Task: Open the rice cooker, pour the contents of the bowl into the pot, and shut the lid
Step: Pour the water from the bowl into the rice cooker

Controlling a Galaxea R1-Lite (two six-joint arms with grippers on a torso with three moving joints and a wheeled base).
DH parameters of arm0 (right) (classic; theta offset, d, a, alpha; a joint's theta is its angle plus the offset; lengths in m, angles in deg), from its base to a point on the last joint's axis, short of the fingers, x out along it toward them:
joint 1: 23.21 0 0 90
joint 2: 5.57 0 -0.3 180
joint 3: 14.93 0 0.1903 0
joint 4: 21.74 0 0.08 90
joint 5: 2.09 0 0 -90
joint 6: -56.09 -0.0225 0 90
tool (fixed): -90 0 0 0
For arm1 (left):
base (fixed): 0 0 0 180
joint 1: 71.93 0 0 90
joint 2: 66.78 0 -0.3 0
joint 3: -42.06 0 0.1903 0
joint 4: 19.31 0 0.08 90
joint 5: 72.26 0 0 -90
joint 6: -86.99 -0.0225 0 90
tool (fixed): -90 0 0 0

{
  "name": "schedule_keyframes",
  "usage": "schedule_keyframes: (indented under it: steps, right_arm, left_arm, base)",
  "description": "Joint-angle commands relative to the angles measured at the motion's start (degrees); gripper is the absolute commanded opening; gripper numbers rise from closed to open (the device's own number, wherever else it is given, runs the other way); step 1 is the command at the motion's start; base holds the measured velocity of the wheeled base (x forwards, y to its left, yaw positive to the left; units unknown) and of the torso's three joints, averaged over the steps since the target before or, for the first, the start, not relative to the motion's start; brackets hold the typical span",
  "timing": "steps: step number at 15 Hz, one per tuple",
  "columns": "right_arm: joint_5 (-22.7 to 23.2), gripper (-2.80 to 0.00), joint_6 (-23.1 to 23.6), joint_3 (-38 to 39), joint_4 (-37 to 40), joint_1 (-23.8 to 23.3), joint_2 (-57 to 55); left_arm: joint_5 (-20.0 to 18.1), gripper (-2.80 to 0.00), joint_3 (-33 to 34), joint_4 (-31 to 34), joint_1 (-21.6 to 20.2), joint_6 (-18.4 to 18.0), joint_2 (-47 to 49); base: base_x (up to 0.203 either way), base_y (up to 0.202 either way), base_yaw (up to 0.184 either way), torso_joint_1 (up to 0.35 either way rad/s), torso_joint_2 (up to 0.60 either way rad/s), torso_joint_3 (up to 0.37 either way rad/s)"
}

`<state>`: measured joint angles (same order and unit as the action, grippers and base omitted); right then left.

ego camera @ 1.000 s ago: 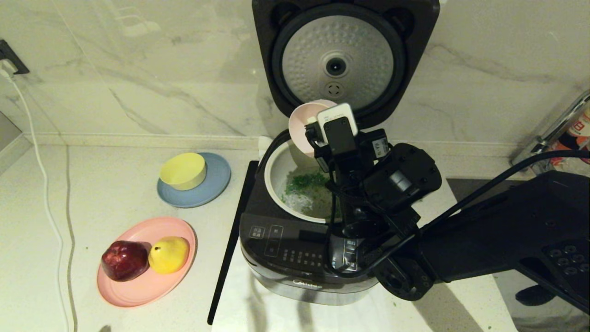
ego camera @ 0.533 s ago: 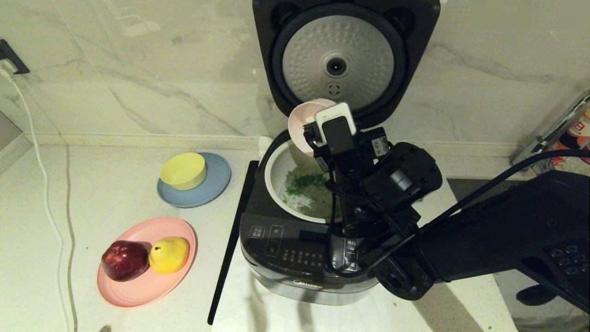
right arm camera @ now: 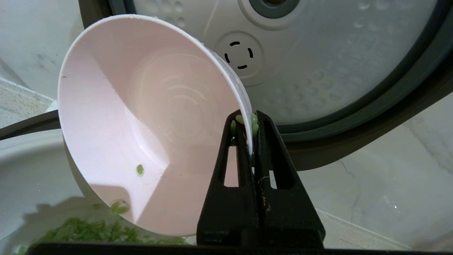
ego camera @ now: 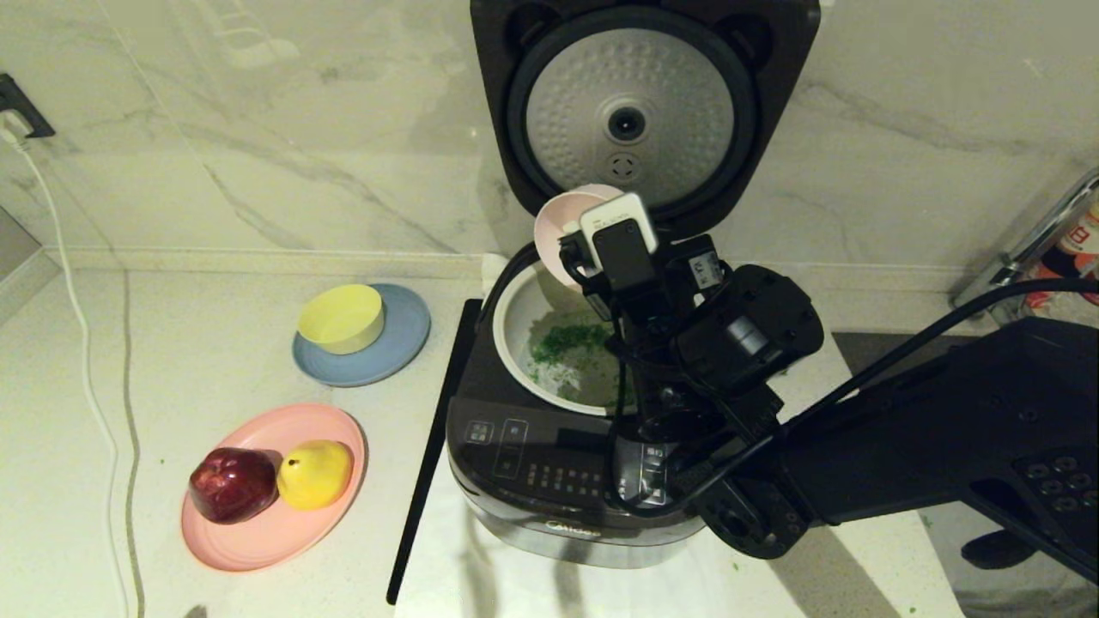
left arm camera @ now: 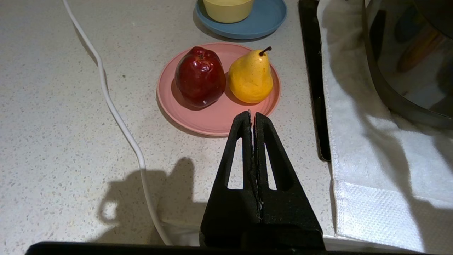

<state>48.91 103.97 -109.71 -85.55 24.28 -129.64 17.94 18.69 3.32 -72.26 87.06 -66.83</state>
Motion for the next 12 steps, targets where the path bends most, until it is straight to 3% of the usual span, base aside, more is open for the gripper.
schedule_keyframes:
  steps: [1,12]
  right_arm:
    - [-0.2,-2.8,0.4,-0.2,-0.5,0.1,0.2]
    - [-0.3,-2.8,1.0,-1.8,-0.5,-0.4,1.3]
  left_arm:
    - [0.0,-2.8,0.5,0.0,0.0,0.0,0.0]
    - [0.1,-2.8,0.5,-0.1,0.0,0.0,0.0]
  base:
    - [0.0,0.0,0.0,0.0,0.0,0.0]
    - [0.0,0.0,0.0,0.0,0.0,0.0]
